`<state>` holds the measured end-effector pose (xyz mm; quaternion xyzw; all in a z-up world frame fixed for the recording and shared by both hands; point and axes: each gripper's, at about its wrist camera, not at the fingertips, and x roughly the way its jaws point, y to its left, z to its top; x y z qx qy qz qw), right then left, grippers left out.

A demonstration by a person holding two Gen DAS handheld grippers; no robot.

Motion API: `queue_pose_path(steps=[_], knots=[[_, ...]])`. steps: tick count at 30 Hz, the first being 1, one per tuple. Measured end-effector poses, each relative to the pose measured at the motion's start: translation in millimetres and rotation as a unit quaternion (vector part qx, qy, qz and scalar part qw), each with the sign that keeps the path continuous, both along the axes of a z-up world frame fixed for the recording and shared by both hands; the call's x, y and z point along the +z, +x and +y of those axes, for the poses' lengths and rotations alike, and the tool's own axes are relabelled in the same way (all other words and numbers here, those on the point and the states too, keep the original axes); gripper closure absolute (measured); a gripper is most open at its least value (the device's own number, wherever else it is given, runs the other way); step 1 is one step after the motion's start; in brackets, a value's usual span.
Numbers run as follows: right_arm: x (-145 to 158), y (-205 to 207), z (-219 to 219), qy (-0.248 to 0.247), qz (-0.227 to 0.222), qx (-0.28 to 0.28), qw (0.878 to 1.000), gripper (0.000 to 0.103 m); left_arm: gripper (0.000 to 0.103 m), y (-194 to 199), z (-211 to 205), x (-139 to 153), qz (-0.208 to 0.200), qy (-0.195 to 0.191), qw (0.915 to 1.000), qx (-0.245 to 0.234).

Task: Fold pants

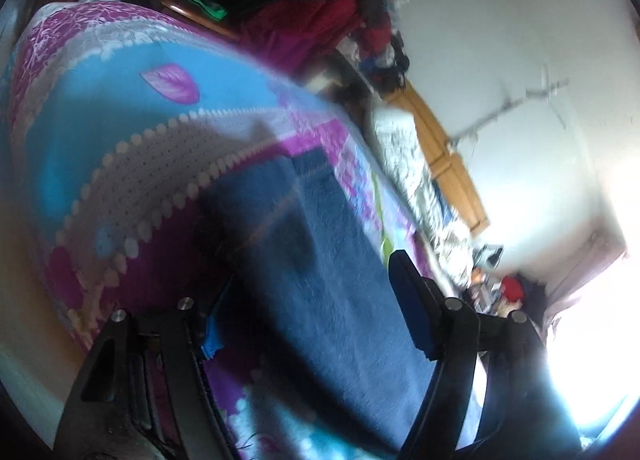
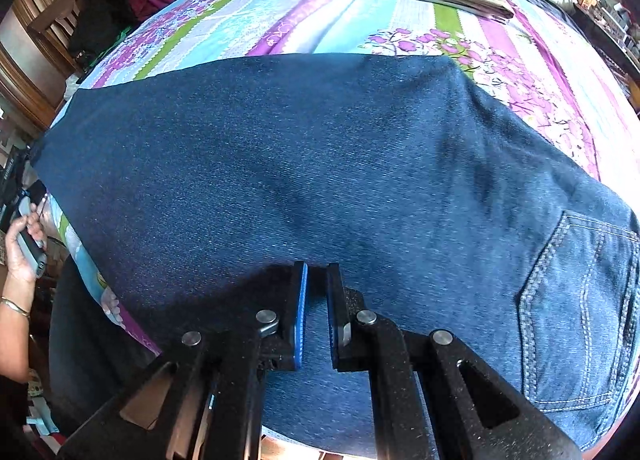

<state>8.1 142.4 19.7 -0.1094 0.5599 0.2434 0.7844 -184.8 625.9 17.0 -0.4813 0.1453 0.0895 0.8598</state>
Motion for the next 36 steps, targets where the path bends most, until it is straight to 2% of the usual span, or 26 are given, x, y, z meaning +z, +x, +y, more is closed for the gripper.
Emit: queue_pose_path(steps=[2,3,4,5,6,9,12,15,18,20,21,23,24,25,26,27,28,29,30,31,34,35,36], knots=[[1.7,-1.0,-5.3,0.004,-0.001,-0.003,1.000,0.095,0.030,1.1,2.8,0.2,0.000,0.003,1.0000,0.004],[2.9,-1.5,-8.5,0.009,-0.001,-0.003,1.000,0.095,0.035,3.4,4.6,-1.3,0.008,0.004,0.9999,0.006],[4.3,-1.6,-11.1,0.020,-0.001,-0.003,1.000,0.095,0.046,7.6,6.0,-1.7,0.018,0.005,0.9998,0.005],[6.6,-0.5,-11.5,0.032,0.000,0.000,0.999,0.095,0.083,11.1,5.8,-0.2,0.032,0.015,0.9994,0.004],[9.8,0.8,-8.9,0.043,-0.002,0.004,0.999,0.095,0.097,18.2,3.3,2.0,0.045,0.021,0.9987,-0.016],[26.7,0.6,7.0,0.089,-0.022,0.026,0.995,0.095,0.097,26.6,-16.0,26.8,0.053,0.077,0.9952,-0.030],[37.2,1.8,28.6,0.133,-0.027,0.055,0.989,0.095,0.097,40.8,-48.5,70.8,0.040,0.130,0.9885,-0.066],[48.1,12.0,41.2,0.156,-0.041,0.058,0.985,0.095,0.097,62.0,-102.1,115.6,0.025,0.183,0.9732,-0.138],[60.3,24.0,7.3,0.215,-0.043,0.007,0.976,0.095,0.096,84.6,-182.0,150.2,0.016,0.236,0.9437,-0.231],[58.2,28.4,-19.6,0.217,-0.045,-0.021,0.975,0.092,0.096,98.4,-242.1,160.7,0.010,0.252,0.9230,-0.291],[56.4,29.0,-31.6,0.210,-0.050,-0.035,0.976,0.090,0.096,104.4,-272.8,160.1,0.008,0.249,0.9137,-0.321],[46.7,28.2,-61.6,0.206,-0.049,-0.067,0.975,0.089,0.095,112.9,-342.7,145.9,0.002,0.238,0.8892,-0.391],[40.3,26.8,-76.9,0.211,-0.041,-0.085,0.973,0.089,0.090,118.0,-376.3,131.2,0.010,0.233,0.8749,-0.425],[32.8,26.0,-92.0,0.214,-0.031,-0.104,0.971,0.089,0.086,124.4,-416.2,106.8,0.037,0.238,0.8541,-0.461],[26.2,26.4,-104.4,0.215,-0.022,-0.118,0.969,0.088,0.082,128.8,-449.3,81.3,0.076,0.255,0.8281,-0.493],[19.2,28.2,-116.4,0.214,-0.011,-0.128,0.968,0.083,0.078,133.3,-481.0,52.8,0.134,0.283,0.7973,-0.516],[13.8,30.3,-127.0,0.212,-0.001,-0.136,0.968,0.074,0.070,123.4,-499.8,45.2,0.129,0.343,0.7934,-0.486],[10.1,31.9,-135.7,0.218,0.007,-0.140,0.966,0.070,0.054,111.9,-507.7,51.3,0.099,0.374,0.7963,-0.465],[7.0,33.3,-144.4,0.231,0.011,-0.140,0.963,0.063,0.024,108.6,-516.0,53.9,0.097,0.366,0.7858,-0.489],[5.7,35.7,-147.8,0.249,0.013,-0.139,0.958,0.061,0.016,107.3,-519.0,55.5,0.099,0.359,0.7814,-0.501],[5.5,49.9,-138.2,0.279,0.005,-0.104,0.954,0.054,0.017,99.8,-518.1,64.0,0.094,0.382,0.7788,-0.489],[4.8,55.0,-130.6,0.285,0.004,-0.088,0.954,0.050,0.017,97.8,-515.6,66.4,0.095,0.392,0.7809,-0.477],[2.7,63.0,-123.2,0.281,0.002,-0.077,0.957,0.044,0.017,92.4,-512.9,67.6,0.092,0.393,0.7865,-0.468]])
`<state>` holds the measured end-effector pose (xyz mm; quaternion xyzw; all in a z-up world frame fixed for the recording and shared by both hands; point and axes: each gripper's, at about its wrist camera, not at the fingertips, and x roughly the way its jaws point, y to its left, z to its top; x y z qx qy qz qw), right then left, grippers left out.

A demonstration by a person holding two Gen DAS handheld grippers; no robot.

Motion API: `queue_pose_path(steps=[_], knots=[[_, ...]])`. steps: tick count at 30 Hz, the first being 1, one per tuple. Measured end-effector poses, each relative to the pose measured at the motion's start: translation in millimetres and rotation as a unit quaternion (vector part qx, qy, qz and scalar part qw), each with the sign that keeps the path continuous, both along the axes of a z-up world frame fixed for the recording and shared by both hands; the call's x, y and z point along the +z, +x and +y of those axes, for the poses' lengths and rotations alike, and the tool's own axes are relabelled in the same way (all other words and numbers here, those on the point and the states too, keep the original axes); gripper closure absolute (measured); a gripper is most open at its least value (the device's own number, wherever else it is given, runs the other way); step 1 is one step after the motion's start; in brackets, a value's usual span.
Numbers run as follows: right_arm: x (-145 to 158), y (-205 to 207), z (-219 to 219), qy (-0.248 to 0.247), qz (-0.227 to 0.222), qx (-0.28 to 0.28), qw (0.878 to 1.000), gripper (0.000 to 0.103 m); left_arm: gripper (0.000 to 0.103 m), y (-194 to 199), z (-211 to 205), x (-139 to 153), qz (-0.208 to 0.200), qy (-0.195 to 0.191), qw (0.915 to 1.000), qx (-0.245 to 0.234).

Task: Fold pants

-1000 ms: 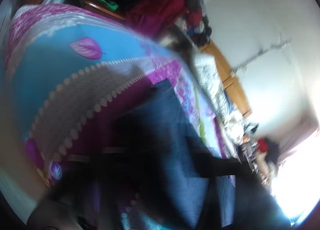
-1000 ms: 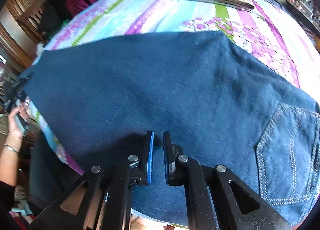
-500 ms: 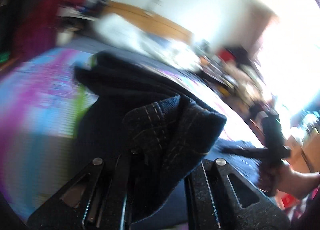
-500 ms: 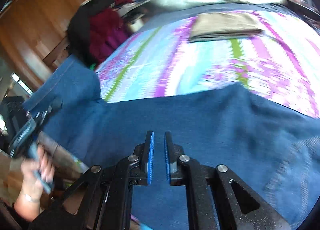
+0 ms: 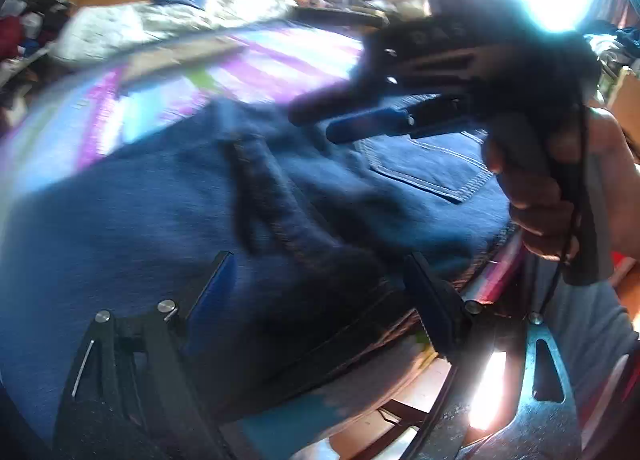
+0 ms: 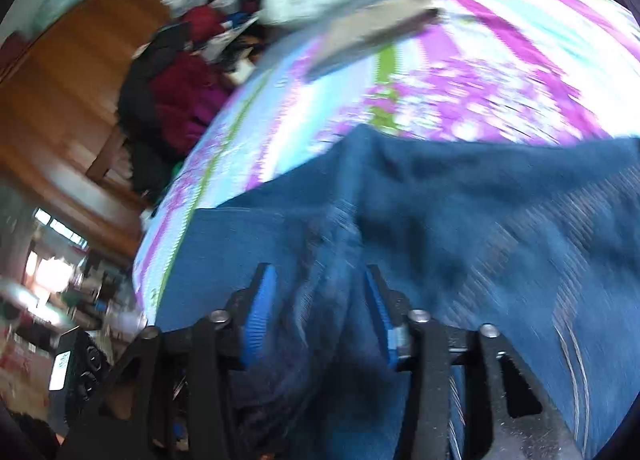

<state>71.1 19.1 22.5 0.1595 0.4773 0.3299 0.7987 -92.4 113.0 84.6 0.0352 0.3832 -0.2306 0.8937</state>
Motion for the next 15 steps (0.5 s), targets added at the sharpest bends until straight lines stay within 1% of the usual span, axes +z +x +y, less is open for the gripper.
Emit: queue_pose_path(steps=[1,2,3,4,6,7,8,9,10,11,12,13,15], knots=[[-1.7,8.2,9.4,-0.016,-0.005,0.002,1.000,0.041,0.017,-2.4,7.3,3.5,-0.007,-0.011,0.9999,0.007],[-5.6,16.8,18.6,-0.033,-0.008,0.010,0.999,0.041,0.017,-4.7,10.4,6.0,-0.012,-0.013,0.9997,0.015],[-9.2,22.1,26.5,-0.040,-0.003,0.023,0.999,0.041,0.015,-5.3,12.7,7.5,-0.020,-0.011,0.9994,0.024],[-14.8,27.8,33.9,-0.044,0.007,0.039,0.998,0.041,0.011,-5.9,14.5,6.7,-0.026,-0.007,0.9993,0.027],[-28.5,37.1,44.8,-0.060,0.027,0.054,0.996,0.041,0.007,-1.7,9.1,-3.3,-0.019,0.012,0.9996,0.016],[-32.7,40.9,47.8,-0.059,0.028,0.055,0.996,0.053,0.007,3.5,3.7,-14.3,0.000,0.027,0.9996,0.002],[-33.5,42.4,51.0,-0.064,0.018,0.052,0.996,0.067,0.007,4.9,0.3,-21.3,0.009,0.039,0.9992,-0.003],[-32.2,43.2,55.1,-0.070,0.012,0.055,0.996,0.076,0.008,2.7,-1.0,-23.3,-0.004,0.041,0.9992,-0.005],[-25.5,41.3,58.8,-0.070,-0.003,0.057,0.996,0.077,0.011,1.6,-0.2,-23.0,-0.008,0.031,0.9995,-0.007],[-13.5,35.3,63.8,-0.069,-0.037,0.068,0.995,0.078,0.014,2.6,1.0,-21.6,-0.002,0.021,0.9997,-0.008],[0.1,25.0,68.6,-0.077,-0.076,0.079,0.991,0.078,0.022,2.5,2.0,-19.5,-0.001,0.013,0.9999,-0.010],[16.5,15.3,75.3,-0.085,-0.116,0.093,0.985,0.079,0.028,2.7,3.0,-15.8,-0.002,0.001,0.9999,-0.012],[44.0,-1.2,86.8,-0.113,-0.199,0.107,0.968,0.080,0.032,5.4,3.6,-7.0,-0.007,-0.010,0.9999,0.002]])
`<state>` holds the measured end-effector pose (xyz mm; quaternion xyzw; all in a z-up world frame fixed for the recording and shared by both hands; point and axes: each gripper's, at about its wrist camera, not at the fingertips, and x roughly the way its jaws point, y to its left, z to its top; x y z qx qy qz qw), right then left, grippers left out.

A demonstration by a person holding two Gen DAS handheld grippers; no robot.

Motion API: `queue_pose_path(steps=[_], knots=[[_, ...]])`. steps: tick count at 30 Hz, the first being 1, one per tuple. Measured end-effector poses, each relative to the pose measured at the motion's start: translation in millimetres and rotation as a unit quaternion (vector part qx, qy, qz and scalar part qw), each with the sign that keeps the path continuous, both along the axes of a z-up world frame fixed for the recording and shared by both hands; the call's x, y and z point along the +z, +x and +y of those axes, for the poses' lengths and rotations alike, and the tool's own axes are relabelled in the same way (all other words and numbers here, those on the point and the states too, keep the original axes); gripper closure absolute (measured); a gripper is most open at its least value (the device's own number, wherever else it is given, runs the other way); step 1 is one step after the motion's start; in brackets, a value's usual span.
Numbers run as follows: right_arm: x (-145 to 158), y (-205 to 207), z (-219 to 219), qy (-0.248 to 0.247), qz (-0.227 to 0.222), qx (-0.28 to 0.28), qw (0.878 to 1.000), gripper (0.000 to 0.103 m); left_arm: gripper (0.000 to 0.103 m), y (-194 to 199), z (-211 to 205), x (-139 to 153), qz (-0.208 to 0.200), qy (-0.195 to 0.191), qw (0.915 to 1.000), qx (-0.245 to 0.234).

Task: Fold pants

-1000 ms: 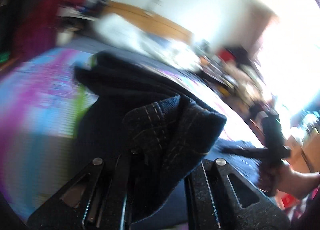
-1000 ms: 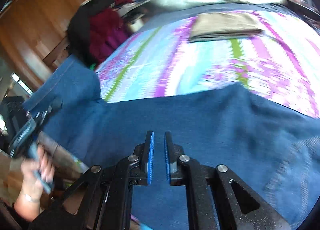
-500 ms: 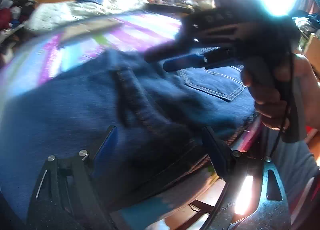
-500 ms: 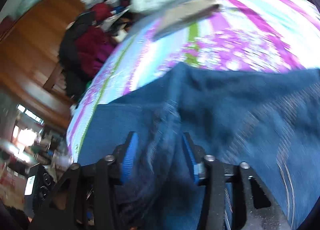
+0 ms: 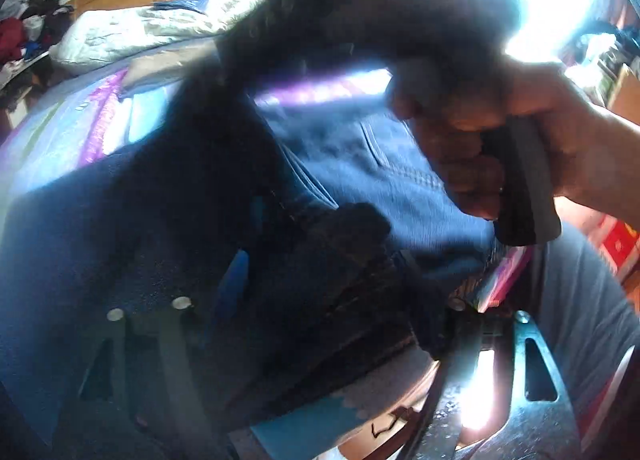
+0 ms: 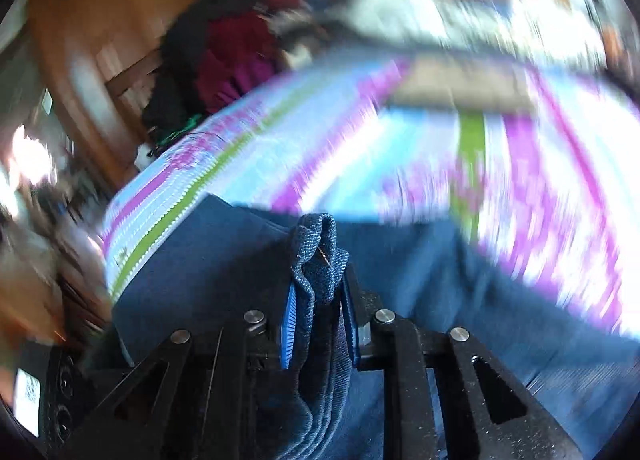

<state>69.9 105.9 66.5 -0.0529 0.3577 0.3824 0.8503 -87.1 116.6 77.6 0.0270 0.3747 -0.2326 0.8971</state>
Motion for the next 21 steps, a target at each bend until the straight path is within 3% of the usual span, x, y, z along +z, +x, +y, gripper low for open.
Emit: queue_pose_path(steps=[2,3,4,6,9,12,16,18,20,21], knots=[[4.2,4.7,-2.4,-0.020,-0.028,-0.040,0.999,0.074,0.032,8.4,-0.3,11.0,-0.004,-0.041,0.9991,0.013],[-2.4,19.9,-10.1,-0.034,-0.008,-0.080,0.996,0.051,0.031,13.7,-1.6,12.7,0.000,-0.055,0.9983,0.018],[-13.0,40.2,-25.1,-0.048,0.028,-0.134,0.989,0.040,0.032,21.6,-5.5,9.2,0.016,-0.056,0.9981,0.019],[-17.6,57.3,-62.9,-0.026,0.060,-0.208,0.976,0.041,0.033,28.8,-12.2,0.2,0.053,-0.036,0.9978,0.017],[-9.9,48.1,-97.5,-0.001,0.055,-0.214,0.975,0.041,0.032,11.1,1.1,6.6,0.040,-0.063,0.9971,0.014],[-6.1,34.2,-92.6,0.017,0.085,-0.137,0.987,0.067,0.031,0.8,17.2,13.9,0.025,-0.086,0.9958,0.015],[-3.5,30.7,-46.4,0.047,0.110,-0.037,0.992,0.069,0.029,14.9,16.0,-6.4,0.056,-0.077,0.9951,0.025],[-17.6,41.3,-14.6,0.015,0.122,-0.015,0.992,0.069,0.023,14.8,10.2,-13.5,0.056,-0.077,0.9951,0.026],[-44.4,56.4,2.1,-0.050,0.136,-0.029,0.989,0.073,0.018,14.1,1.8,-14.1,0.051,-0.067,0.9964,0.012],[-60.1,66.8,1.0,-0.070,0.156,-0.047,0.984,0.102,0.018,13.9,-1.7,-14.8,0.047,-0.054,0.9974,0.009]])
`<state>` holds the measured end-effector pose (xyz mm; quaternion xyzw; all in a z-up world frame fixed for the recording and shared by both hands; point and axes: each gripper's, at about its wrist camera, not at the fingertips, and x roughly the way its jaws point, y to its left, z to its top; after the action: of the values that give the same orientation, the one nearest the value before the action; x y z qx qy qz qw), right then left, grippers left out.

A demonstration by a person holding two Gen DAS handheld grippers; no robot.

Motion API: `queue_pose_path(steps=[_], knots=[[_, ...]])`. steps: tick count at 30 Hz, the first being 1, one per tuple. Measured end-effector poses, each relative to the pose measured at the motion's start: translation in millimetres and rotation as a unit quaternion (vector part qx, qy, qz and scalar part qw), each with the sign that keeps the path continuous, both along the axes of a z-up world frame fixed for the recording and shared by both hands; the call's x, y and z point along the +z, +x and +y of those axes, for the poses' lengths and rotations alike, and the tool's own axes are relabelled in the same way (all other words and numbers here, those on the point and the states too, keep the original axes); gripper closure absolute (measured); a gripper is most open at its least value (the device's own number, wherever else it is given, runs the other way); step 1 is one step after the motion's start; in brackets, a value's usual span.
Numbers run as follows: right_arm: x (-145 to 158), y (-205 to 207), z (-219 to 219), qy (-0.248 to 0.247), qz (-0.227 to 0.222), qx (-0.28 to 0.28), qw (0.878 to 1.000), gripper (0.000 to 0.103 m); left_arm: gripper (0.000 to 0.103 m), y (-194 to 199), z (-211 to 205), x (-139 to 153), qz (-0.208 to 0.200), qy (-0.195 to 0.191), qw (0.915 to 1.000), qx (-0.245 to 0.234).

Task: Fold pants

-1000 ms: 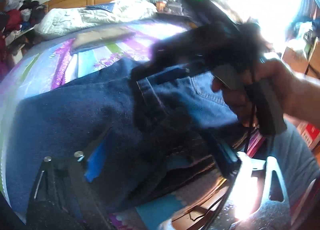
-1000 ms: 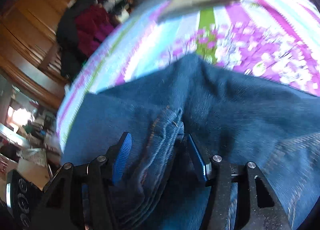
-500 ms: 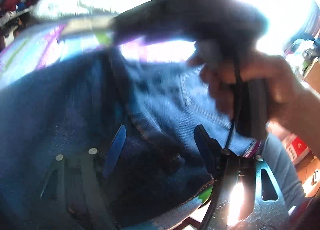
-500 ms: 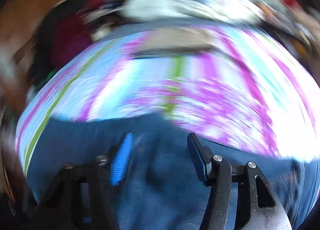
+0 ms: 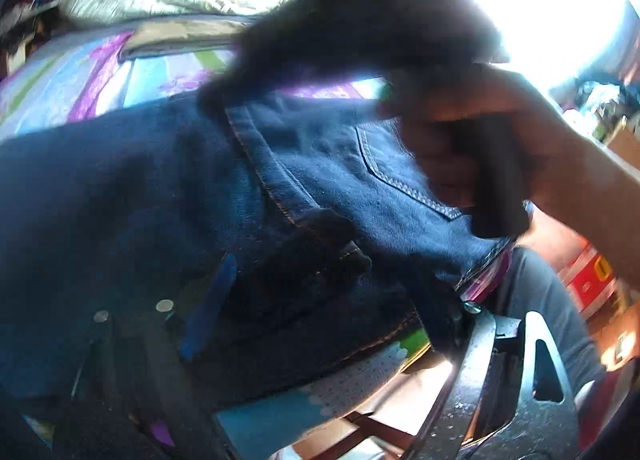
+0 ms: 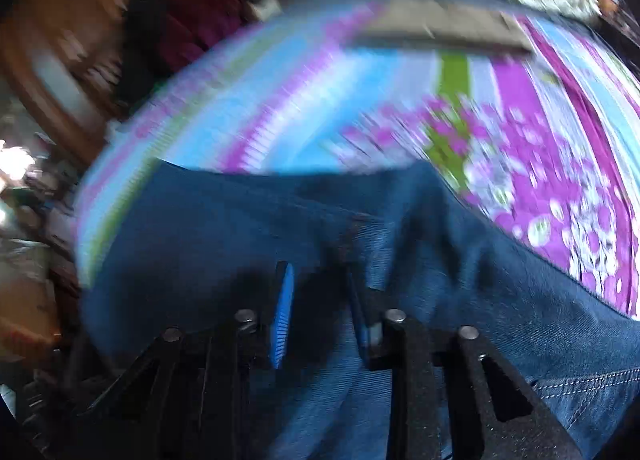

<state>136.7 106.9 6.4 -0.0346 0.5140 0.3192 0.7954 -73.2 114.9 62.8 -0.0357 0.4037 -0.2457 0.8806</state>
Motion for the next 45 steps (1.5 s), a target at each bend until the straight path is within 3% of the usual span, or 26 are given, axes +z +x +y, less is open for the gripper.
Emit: queue_pose_path(steps=[2,3,4,5,7,9,11,13,16,18,21,22,23,24,25,26,29,32,34,35,36,38,39,41,42,45], knots=[[-4.0,10.3,-19.9,0.023,0.018,-0.043,0.999,0.103,0.019,-2.4,-2.6,2.3,-0.002,0.013,0.9999,-0.008],[1.5,9.8,-24.4,-0.022,-0.010,-0.079,0.997,0.102,0.021,-3.8,1.2,5.0,-0.001,0.005,1.0000,-0.008],[7.6,6.1,-24.5,-0.074,-0.048,-0.098,0.991,0.089,0.023,-6.9,10.1,9.8,0.003,-0.012,0.9999,-0.002],[19.1,-0.8,-25.9,-0.076,-0.073,-0.089,0.990,0.090,0.023,-10.4,20.9,14.1,0.004,-0.028,0.9996,0.007],[42.5,-17.3,-22.4,-0.009,-0.070,-0.053,0.996,0.090,0.023,-24.4,53.0,27.6,-0.006,-0.063,0.9971,0.043],[58.2,-34.1,-1.4,0.025,-0.068,0.002,0.997,0.090,0.023,-33.9,91.1,35.8,-0.011,-0.095,0.9914,0.090],[69.7,-49.5,33.6,0.057,-0.060,0.076,0.994,0.090,0.022,-40.3,135.6,37.1,-0.005,-0.126,0.9804,0.151],[70.4,-60.5,79.1,0.086,-0.037,0.140,0.986,0.090,0.023,-46.6,180.6,30.7,0.010,-0.153,0.9625,0.224],[60.0,-72.4,153.2,0.073,-0.029,0.214,0.974,0.090,0.023,-55.9,227.5,13.5,0.037,-0.193,0.9379,0.286],[51.5,-77.2,193.5,0.058,-0.021,0.229,0.971,0.090,0.023,-58.9,241.6,1.8,0.046,-0.206,0.9297,0.301],[27.6,-60.9,241.6,0.044,0.000,0.230,0.972,0.090,0.022,-54.5,251.5,-20.7,0.072,-0.192,0.9224,0.328],[16.5,-52.3,254.4,0.036,0.015,0.228,0.973,0.090,0.021,-52.3,256.0,-28.8,0.083,-0.212,0.9168,0.328],[4.1,-36.6,262.9,0.029,0.033,0.226,0.973,0.090,0.021,-51.8,258.9,-27.7,0.075,-0.219,0.9156,0.328],[-7.5,-31.2,273.2,0.011,0.039,0.222,0.974,0.103,0.021,-46.5,258.0,-27.9,0.080,-0.212,0.9186,0.324],[-19.8,-25.7,281.3,-0.019,0.034,0.218,0.975,0.103,0.021,-43.8,255.3,-26.4,0.077,-0.199,0.9230,0.320],[-28.3,-13.0,285.1,-0.016,0.037,0.219,0.975,0.103,0.020,-40.8,252.1,-25.4,0.074,-0.186,0.9271,0.317],[-12.3,-13.5,286.2,-0.028,0.030,0.206,0.978,0.103,0.017,-35.9,251.4,-24.0,0.065,-0.183,0.9309,0.309],[27.7,-29.8,260.0,-0.005,-0.029,0.176,0.984,0.094,0.019,-45.5,268.3,-19.1,0.055,-0.214,0.9200,0.324],[49.9,-60.3,233.0,0.008,-0.066,0.188,0.980,0.086,0.017,-65.4,284.2,-11.0,0.040,-0.221,0.9099,0.349],[56.2,-84.2,222.4,0.000,-0.086,0.205,0.975,0.082,0.017,-73.1,292.2,-7.2,0.032,-0.225,0.9045,0.361],[58.4,-106.2,214.6,-0.017,-0.108,0.221,0.969,0.071,0.016,-81.7,301.5,-5.0,0.025,-0.228,0.8981,0.375],[50.4,-157.9,203.0,-0.062,-0.152,0.254,0.953,0.070,0.015,-89.2,321.6,-3.6,0.030,-0.227,0.8872,0.400],[43.1,-181.8,200.1,-0.083,-0.172,0.269,0.944,0.070,0.015,-88.2,329.4,-3.8,0.039,-0.226,0.8877,0.399],[26.9,-231.5,192.5,-0.127,-0.229,0.295,0.919,0.066,0.016,-76.7,338.7,0.4,0.056,-0.204,0.8982,0.385],[16.6,-251.1,192.9,-0.146,-0.262,0.305,0.904,0.058,0.016,-70.7,338.8,4.6,0.061,-0.197,0.9053,0.371],[-12.4,-296.9,200.9,-0.202,-0.372,0.323,0.846,0.039,0.015,-45.0,334.6,18.8,0.053,-0.187,0.9283,0.317]])
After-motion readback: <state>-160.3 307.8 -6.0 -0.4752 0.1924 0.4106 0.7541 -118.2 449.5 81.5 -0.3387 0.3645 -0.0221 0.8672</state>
